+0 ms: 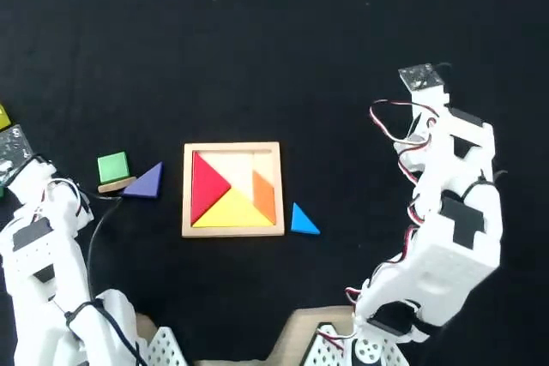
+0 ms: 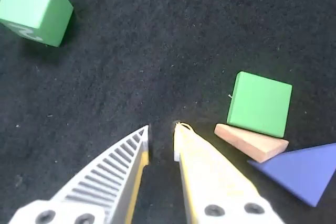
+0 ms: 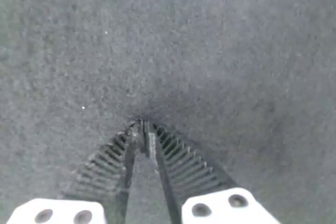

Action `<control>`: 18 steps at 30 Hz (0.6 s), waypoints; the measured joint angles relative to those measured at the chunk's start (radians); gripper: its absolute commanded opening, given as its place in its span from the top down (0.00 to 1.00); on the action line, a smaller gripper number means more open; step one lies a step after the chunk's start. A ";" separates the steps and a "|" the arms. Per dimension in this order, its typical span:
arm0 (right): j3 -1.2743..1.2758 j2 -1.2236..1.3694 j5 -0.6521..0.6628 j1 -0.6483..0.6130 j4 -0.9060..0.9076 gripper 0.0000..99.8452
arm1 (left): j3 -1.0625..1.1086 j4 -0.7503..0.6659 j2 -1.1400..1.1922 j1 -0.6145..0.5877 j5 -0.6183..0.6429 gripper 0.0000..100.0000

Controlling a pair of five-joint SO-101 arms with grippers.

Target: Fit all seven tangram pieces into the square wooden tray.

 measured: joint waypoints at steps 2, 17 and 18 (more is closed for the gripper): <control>-0.029 0.037 0.003 0.020 0.002 0.99 | 0.003 0.000 0.000 0.000 0.000 0.90; -0.204 0.155 0.092 0.178 0.029 0.99 | 0.003 0.000 0.000 0.000 0.000 0.90; -0.216 0.157 0.106 0.181 0.040 0.99 | 0.003 0.000 0.000 0.000 0.000 0.90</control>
